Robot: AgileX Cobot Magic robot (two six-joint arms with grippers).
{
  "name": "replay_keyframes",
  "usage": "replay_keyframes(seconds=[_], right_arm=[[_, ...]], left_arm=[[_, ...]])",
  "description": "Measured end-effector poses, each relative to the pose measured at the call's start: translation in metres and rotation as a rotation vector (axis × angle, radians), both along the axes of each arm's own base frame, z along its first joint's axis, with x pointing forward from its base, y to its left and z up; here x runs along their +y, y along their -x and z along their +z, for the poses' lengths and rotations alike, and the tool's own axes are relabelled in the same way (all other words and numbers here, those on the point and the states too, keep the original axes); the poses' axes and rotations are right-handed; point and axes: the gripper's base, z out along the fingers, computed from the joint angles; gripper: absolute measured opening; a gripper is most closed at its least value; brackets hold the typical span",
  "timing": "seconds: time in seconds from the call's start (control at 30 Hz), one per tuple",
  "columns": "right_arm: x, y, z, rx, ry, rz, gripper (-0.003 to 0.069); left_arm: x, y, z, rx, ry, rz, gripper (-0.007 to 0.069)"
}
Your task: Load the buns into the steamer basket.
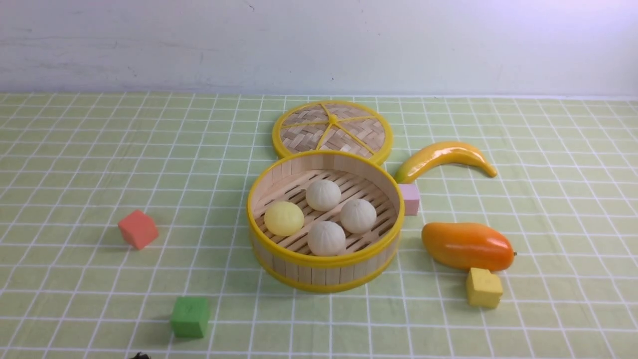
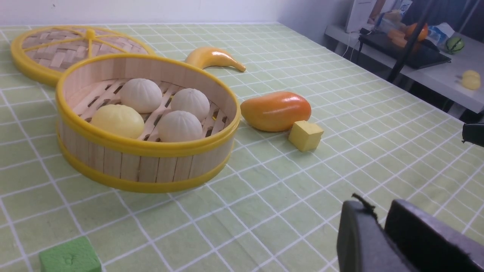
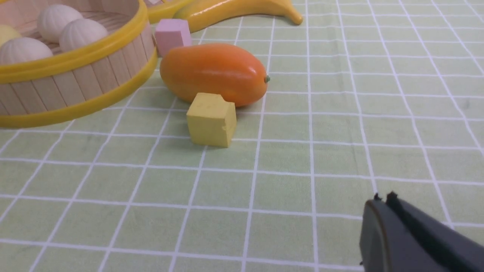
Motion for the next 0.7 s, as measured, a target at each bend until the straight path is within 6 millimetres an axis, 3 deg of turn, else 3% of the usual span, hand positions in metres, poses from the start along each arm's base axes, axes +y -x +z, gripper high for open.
replay_keyframes(seconds=[0.5,0.7], right_arm=[[0.0,0.0,0.0,0.0,0.001,0.0,-0.001],[0.0,0.0,0.0,0.0,0.001,0.0,-0.0006]], left_arm=[[0.001,-0.002,0.002,-0.036,0.011,0.022,0.0115],[0.023,-0.006,0.009,-0.151,0.033,0.274,-0.0008]])
